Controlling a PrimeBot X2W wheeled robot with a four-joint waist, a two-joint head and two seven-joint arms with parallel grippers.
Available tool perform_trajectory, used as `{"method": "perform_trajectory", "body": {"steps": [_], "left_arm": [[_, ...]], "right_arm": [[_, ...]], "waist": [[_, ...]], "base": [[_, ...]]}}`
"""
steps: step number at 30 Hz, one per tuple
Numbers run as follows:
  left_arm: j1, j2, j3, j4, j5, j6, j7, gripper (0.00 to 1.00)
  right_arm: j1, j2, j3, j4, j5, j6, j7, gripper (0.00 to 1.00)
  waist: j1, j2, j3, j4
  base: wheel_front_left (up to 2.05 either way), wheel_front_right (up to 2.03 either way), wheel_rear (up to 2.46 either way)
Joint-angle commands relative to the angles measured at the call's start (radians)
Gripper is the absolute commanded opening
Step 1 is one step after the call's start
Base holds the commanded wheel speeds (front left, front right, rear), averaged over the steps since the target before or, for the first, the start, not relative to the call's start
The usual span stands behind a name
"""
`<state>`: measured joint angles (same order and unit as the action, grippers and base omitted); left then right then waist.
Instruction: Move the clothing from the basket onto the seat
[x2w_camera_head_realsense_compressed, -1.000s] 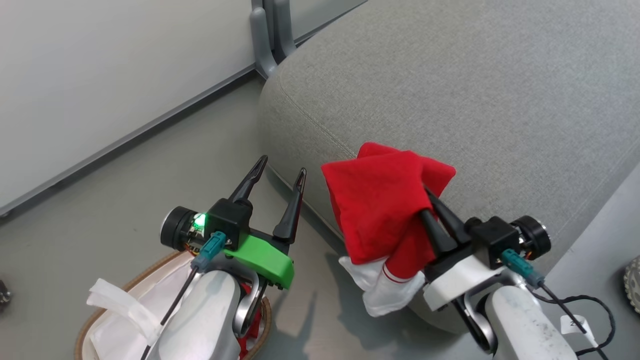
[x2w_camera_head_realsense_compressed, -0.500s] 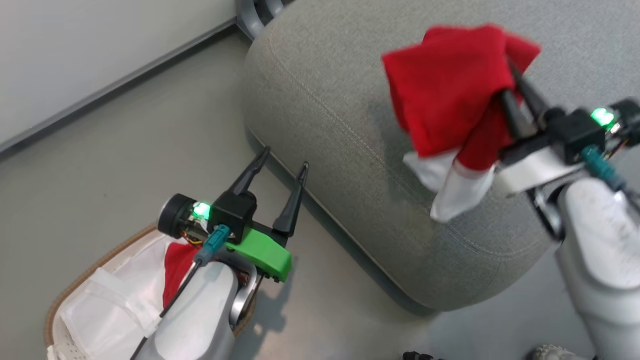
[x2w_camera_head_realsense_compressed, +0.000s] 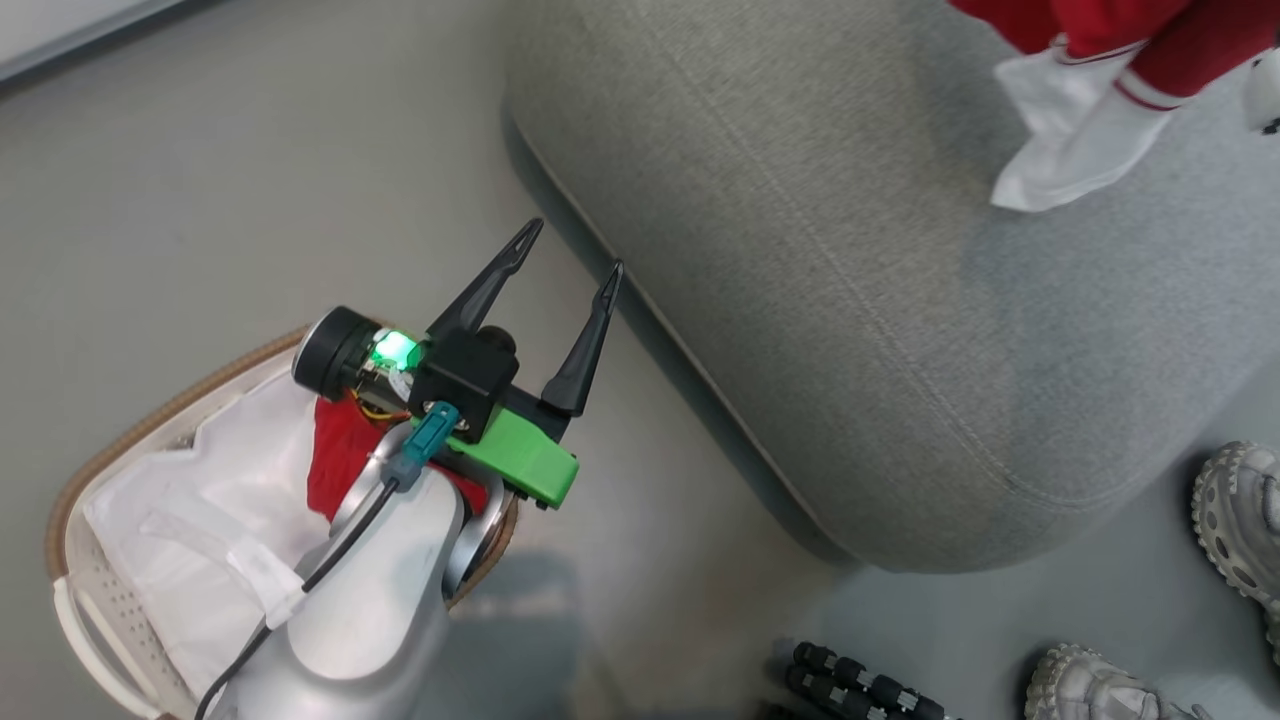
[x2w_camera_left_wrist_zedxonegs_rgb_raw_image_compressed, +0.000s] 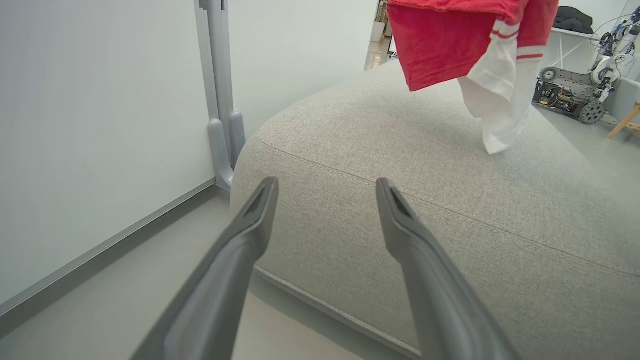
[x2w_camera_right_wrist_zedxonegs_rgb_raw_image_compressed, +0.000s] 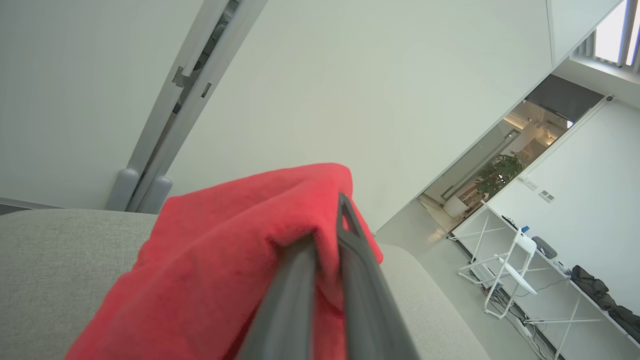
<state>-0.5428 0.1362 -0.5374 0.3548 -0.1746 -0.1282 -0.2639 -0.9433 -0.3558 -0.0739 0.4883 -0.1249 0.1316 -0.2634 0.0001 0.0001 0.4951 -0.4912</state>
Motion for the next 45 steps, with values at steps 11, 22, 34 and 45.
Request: {"method": "perform_trajectory", "body": {"steps": [11, 22, 34, 45], "left_arm": [[-0.104, 0.033, -0.034, -0.025, -0.005, -0.004, -0.001, 1.00], [-0.062, 0.035, -0.005, -0.003, -0.015, -0.004, -0.001, 1.00], [0.030, 0.006, 0.093, 0.028, -0.018, 0.005, -0.001, 1.00], [0.131, -0.042, 0.231, 0.018, 0.002, 0.015, -0.001, 1.00]], "right_arm": [[-0.056, 0.029, -0.189, 0.191, -0.064, -0.002, -0.002, 0.00], [0.119, 0.132, -0.312, 0.243, -0.097, -0.002, -0.001, 0.98], [0.317, 0.198, -0.271, 0.136, -0.028, -0.002, -0.001, 1.00], [0.402, 0.234, -0.146, 0.014, 0.067, -0.002, -0.001, 1.00]], "waist": [[-0.0001, -0.0001, 0.192, 0.139], [-0.0001, -0.0001, 0.147, 0.124], [-0.0001, -0.0001, -0.007, 0.085], [-0.0001, -0.0001, -0.126, 0.171]], "base": [[0.00, 0.00, 0.00], [0.00, 0.00, 0.00], [0.00, 0.00, 0.00], [0.00, 0.00, 0.00]]}}
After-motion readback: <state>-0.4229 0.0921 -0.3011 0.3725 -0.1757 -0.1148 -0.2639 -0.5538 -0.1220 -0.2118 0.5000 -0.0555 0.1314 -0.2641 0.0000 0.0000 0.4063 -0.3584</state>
